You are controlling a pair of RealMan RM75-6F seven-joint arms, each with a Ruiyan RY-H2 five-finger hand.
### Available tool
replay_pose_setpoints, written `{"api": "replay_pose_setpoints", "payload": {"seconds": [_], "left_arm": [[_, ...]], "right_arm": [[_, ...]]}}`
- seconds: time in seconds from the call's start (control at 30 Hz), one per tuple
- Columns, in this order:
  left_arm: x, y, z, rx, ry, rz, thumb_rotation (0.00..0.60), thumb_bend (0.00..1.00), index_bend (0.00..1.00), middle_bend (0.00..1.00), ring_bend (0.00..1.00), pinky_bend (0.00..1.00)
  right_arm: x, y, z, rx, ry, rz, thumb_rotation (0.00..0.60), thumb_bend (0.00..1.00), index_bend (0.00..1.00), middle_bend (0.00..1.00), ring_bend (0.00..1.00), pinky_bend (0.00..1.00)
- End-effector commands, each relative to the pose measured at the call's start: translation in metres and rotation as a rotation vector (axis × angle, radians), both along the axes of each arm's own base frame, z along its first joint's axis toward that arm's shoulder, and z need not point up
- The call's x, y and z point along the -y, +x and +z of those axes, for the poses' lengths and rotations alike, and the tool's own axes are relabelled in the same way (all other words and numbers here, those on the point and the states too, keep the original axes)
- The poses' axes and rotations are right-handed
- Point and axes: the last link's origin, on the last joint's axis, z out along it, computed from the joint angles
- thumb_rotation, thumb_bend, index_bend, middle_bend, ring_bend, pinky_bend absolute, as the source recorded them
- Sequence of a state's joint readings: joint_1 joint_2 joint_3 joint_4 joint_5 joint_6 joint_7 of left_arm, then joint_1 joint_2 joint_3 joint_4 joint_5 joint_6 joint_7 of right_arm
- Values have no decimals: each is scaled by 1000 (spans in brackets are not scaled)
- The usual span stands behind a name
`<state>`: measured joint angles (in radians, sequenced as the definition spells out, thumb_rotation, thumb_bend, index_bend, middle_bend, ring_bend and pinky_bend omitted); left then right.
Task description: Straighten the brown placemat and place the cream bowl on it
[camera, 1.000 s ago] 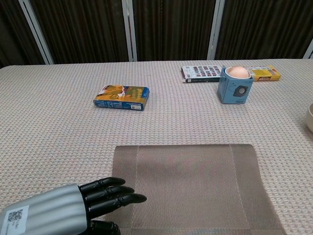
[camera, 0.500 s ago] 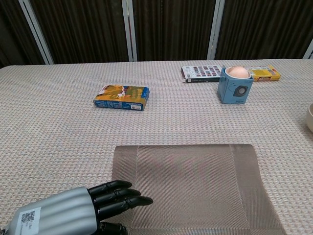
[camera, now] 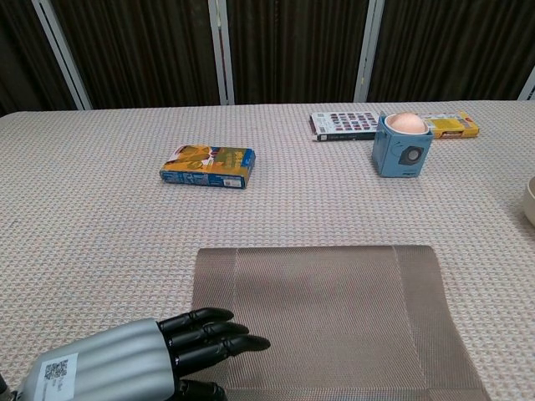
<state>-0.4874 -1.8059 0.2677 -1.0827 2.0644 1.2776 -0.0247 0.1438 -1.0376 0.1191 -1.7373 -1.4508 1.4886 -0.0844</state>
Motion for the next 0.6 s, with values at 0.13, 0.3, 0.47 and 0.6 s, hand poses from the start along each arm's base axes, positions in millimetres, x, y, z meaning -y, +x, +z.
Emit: {"api": "replay_pose_setpoints", "payload": {"seconds": [0.13,0.3,0.47,0.6], "left_arm": [[-2,3,1,12,8,3,600,347,411,0,0,0],[-4,6,1,16,7,4,600,348,411,0,0,0],[-5,9,1,16,7,4,600,347,411,0,0,0],[-6,12,1,20,7,9,600,348,411,0,0,0]], "right_arm": [[0,0,0,1,0,0,600,0,0,0,0,0],[0,0,0,1,-1,0,600,0,0,0,0,0],[0,0,0,1,-1,-1,600,0,0,0,0,0],[0,0,1,0,-3,-2,600,0,0,0,0,0]]}}
